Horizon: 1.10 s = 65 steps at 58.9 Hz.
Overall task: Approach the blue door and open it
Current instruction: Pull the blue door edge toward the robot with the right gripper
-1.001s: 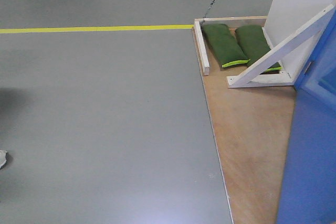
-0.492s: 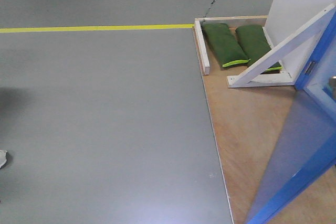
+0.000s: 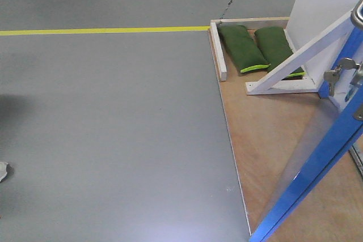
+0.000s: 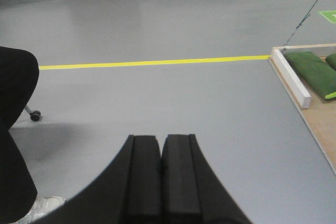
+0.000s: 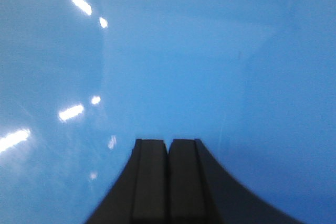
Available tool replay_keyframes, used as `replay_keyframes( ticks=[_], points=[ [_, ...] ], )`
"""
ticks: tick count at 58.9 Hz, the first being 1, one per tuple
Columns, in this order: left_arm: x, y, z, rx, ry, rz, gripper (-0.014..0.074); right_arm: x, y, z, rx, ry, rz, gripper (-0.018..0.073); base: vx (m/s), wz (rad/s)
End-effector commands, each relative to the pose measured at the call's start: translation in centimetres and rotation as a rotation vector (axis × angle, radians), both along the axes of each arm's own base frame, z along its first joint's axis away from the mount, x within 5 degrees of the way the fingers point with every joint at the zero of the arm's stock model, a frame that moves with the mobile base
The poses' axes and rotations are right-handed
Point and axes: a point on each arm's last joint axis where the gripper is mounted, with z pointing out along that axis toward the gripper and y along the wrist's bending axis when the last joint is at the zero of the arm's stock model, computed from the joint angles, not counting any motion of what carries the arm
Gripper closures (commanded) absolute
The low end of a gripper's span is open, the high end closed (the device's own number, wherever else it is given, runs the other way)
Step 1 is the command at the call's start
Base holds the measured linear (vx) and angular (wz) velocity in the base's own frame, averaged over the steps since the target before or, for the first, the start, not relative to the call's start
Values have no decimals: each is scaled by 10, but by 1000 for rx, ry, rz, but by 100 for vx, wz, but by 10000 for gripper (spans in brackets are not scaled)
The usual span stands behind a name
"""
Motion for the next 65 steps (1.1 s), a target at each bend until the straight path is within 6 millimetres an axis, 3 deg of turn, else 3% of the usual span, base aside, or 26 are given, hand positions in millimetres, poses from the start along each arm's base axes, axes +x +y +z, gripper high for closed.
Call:
replay_keyframes(
  ticks=[1, 17, 32, 65],
  points=[
    [1, 0, 6, 6, -89, 2, 526, 9, 21, 13, 11, -63, 71, 557, 0, 0],
    [1, 0, 6, 6, -89, 2, 526, 38, 69, -1, 6, -2, 278, 557, 0, 0],
    [1, 0, 6, 6, -89, 2, 526, 48, 107, -8, -3, 29, 429, 557, 0, -1],
    [1, 0, 6, 6, -89, 2, 526, 47, 112, -9, -1, 35, 478, 557, 0, 0]
  ],
)
